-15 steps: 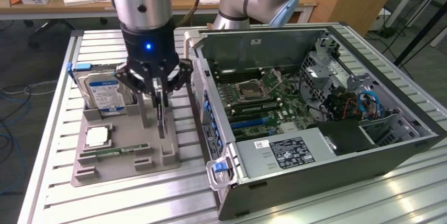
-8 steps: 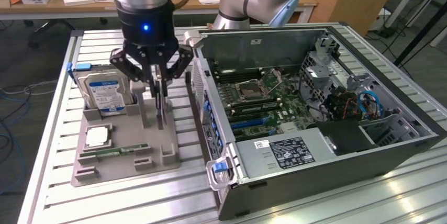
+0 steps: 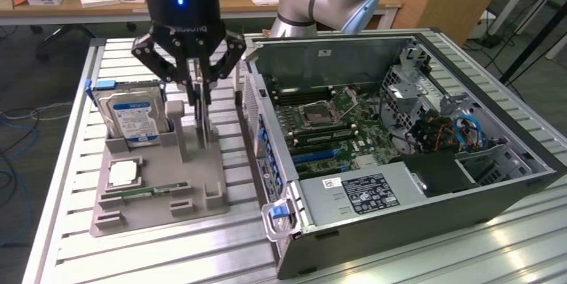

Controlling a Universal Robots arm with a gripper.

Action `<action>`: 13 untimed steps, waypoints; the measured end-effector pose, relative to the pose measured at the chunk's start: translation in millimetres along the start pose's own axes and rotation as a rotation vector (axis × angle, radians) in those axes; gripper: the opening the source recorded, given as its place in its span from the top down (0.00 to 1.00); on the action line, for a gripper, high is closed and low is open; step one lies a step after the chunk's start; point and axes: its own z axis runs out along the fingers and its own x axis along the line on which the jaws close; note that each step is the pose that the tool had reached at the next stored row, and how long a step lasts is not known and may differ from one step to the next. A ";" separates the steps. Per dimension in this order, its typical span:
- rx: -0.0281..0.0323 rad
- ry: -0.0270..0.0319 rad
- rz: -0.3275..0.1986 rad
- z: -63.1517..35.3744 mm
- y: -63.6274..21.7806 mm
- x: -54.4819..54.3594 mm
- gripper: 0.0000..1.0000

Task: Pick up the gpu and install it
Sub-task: 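Pick up the gpu and move the gpu toward the slot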

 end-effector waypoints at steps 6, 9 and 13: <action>0.0000 -0.0001 0.000 -27.2 -1.1 -1.0 0.74; 0.0000 -0.0003 0.000 -37.6 -1.5 -1.3 0.74; 0.0001 -0.0005 0.000 -37.6 -1.4 -3.6 0.74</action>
